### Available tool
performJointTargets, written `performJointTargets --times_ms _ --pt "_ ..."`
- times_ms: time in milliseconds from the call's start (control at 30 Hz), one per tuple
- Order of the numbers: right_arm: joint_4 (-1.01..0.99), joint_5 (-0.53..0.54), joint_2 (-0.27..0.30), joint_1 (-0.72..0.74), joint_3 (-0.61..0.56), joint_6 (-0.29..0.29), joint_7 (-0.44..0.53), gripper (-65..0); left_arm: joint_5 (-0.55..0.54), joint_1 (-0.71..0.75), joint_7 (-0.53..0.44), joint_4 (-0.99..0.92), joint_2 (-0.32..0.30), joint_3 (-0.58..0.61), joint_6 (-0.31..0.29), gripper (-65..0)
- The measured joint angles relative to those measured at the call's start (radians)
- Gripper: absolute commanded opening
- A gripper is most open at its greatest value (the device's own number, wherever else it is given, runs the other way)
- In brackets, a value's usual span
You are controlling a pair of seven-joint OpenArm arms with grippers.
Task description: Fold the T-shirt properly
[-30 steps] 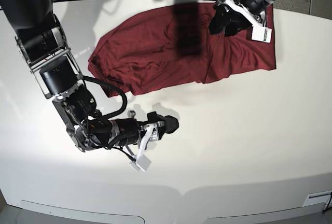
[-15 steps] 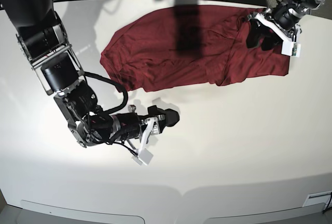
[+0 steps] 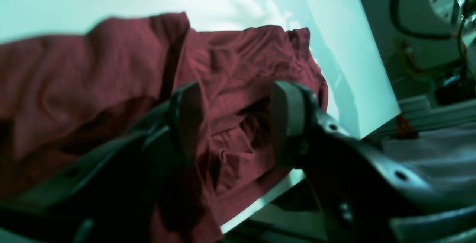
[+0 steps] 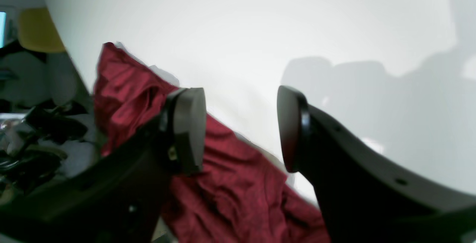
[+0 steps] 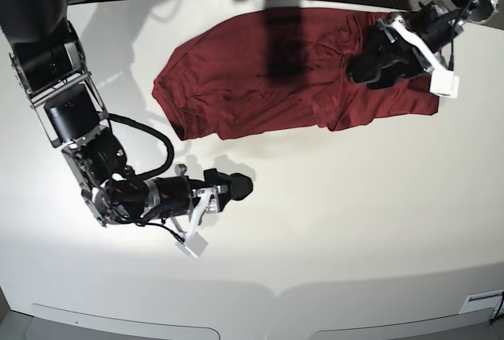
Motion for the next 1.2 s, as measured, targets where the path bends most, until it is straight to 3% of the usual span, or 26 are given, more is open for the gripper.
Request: performJointTargets --times_ms 200,400,633,800,1200 --pt "0.0 0.155 0.103 0.0 0.0 0.0 -0.108 -34.0 0.153 0.0 -0.003 0.011 0.0 -0.142 0.005 -36.0" --pt "0.0 0.169 0.193 -0.005 -0.005 0.001 -0.205 -34.0 0.273 0.0 -0.002 0.011 0.0 -0.179 0.049 -36.0" --pt "0.001 0.172 0.286 -0.008 -0.217 0.001 -0.279 -34.0 0.272 0.0 -0.003 0.011 0.0 -0.179 0.049 -36.0" --pt "0.001 0.173 0.3 -0.011 -0.329 -0.039 -0.343 -34.0 0.272 0.0 -0.002 0.011 0.0 -0.178 0.049 -36.0" --pt "0.008 0.211 0.286 -0.074 -0.324 -0.063 -0.292 -34.0 0.272 0.0 -0.002 0.011 0.0 -0.179 0.049 -36.0"
